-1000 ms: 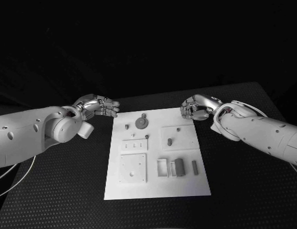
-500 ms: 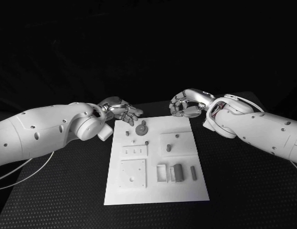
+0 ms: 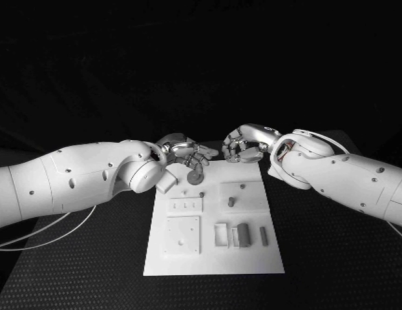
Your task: Assemble the parts on the task board
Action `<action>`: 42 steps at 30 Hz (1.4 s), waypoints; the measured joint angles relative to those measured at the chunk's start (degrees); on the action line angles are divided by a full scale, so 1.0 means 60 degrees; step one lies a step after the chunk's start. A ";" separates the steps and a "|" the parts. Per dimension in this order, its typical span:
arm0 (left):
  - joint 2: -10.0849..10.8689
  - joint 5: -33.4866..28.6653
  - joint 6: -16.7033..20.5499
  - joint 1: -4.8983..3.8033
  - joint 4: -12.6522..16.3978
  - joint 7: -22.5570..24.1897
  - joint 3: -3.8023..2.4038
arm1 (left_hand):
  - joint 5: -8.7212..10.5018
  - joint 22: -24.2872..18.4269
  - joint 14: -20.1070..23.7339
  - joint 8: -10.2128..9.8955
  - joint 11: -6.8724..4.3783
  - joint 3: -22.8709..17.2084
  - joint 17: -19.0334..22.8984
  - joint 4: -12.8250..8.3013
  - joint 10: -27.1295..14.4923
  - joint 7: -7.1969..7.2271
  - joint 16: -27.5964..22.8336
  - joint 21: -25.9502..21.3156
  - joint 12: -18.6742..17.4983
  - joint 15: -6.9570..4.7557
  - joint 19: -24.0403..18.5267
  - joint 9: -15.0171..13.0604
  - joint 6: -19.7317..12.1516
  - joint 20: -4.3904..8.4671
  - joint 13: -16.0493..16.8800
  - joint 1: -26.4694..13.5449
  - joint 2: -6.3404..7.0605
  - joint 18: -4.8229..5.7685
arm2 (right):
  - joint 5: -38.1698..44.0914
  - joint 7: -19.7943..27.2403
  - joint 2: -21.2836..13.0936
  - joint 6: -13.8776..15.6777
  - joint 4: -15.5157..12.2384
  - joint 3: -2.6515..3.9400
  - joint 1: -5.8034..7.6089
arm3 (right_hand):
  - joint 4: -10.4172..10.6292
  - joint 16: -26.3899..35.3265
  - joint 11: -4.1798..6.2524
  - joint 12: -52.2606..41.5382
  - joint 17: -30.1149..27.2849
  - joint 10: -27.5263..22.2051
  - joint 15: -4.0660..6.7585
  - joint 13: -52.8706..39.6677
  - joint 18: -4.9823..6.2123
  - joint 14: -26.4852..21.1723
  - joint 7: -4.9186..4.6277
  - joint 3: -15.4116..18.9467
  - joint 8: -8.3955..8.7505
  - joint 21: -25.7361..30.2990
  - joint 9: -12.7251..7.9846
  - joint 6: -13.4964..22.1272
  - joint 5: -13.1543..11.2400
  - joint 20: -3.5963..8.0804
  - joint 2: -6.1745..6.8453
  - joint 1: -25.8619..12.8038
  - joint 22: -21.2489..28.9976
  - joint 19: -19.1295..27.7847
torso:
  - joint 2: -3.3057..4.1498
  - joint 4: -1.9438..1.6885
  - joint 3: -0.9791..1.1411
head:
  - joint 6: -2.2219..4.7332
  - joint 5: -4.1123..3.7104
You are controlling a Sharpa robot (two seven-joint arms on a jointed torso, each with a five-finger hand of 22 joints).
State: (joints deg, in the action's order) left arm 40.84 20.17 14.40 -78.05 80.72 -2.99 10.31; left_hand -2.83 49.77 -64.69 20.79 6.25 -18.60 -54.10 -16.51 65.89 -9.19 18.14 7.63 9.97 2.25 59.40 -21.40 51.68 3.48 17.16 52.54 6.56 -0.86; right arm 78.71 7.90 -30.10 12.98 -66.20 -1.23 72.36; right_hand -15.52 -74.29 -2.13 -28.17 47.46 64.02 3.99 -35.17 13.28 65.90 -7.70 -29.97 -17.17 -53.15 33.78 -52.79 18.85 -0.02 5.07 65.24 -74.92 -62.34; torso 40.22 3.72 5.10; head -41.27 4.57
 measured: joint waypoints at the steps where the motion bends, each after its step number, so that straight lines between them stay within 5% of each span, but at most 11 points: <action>1: 0.0000 -0.0084 0.0041 0.0000 0.0030 0.0003 0.0000 | 0.0000 0.0000 0.0000 0.0000 0.0000 0.0000 -0.0004 0.0000 0.0000 0.0000 0.0000 0.0000 0.0000 0.0000 0.0000 0.0000 0.0000 0.0000 0.0006 0.0000 0.0000 0.0000 | 0.0026 -0.0035 0.0001 -0.0021 -0.0027 0.0000 -0.0001 | 0.0000 0.0000 0.0000 0.0000 0.0000 0.0000 0.0000 0.0000 -0.0001 0.0000 -0.0001 0.0000 0.0001 0.0000 0.0002 -0.0001 0.0000 0.0000 0.0000 0.0000 0.0000 0.0000 | 0.0001 0.0000 -0.0001 | 0.0004 0.0004; 20: -0.0145 -0.0734 0.0434 0.0002 0.0141 -0.0277 0.0006 | 0.0000 0.0059 0.0000 -0.0035 0.0033 0.0064 -0.0127 0.0035 -0.0032 0.0000 -0.0038 0.0000 0.0000 -0.0001 -0.0001 -0.0002 0.0000 -0.0001 0.0170 0.0000 0.0000 0.0001 | 0.0305 -0.0422 0.0019 -0.0181 -0.0428 -0.0007 -0.0031 | -0.0002 0.0001 0.0034 0.0244 -0.0042 0.0030 -0.0019 0.0157 0.0000 0.0025 0.0004 -0.0002 -0.0025 0.0000 0.0046 -0.0028 0.0000 0.0023 0.0081 -0.0080 0.0000 -0.0056 | 0.0038 -0.0003 0.0040 | -0.0001 -0.0009; 42: -0.0306 -0.0446 0.0447 0.0002 0.0049 -0.0831 0.0007 | 0.0000 0.0100 0.0000 -0.0035 0.0033 0.0078 -0.0217 0.0025 -0.0032 0.0035 -0.0038 0.0000 0.0037 -0.0001 -0.0001 -0.0003 0.0035 -0.0001 0.0299 -0.0102 0.0024 0.0001 | 0.0343 -0.0513 0.0014 -0.0175 -0.0526 -0.0006 -0.0032 | -0.0092 0.0003 -0.0020 0.1516 -0.0100 0.0087 -0.0041 0.0974 -0.0001 0.0099 -0.0063 -0.0092 0.0038 0.0000 0.0179 0.0038 0.0000 0.0053 0.0090 -0.0089 0.0000 -0.0121 | 0.0068 -0.0005 0.0043 | -0.0028 0.0004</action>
State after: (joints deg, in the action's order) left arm 39.01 17.50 17.09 -78.04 81.01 -7.97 10.35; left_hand -2.83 50.37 -64.69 20.58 6.45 -18.13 -55.40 -16.36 65.69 -8.98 17.92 7.63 10.19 2.24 59.39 -21.42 51.89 3.47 18.96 51.93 6.71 -0.85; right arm 80.77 4.82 -30.01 11.93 -69.35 -1.26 72.17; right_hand -16.08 -74.28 -2.25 -19.07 46.86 64.54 3.74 -29.33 13.27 66.49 -8.08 -30.52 -16.94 -53.15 34.85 -52.56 18.85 0.30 5.61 64.71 -74.92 -63.07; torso 40.62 3.70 5.36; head -41.44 4.59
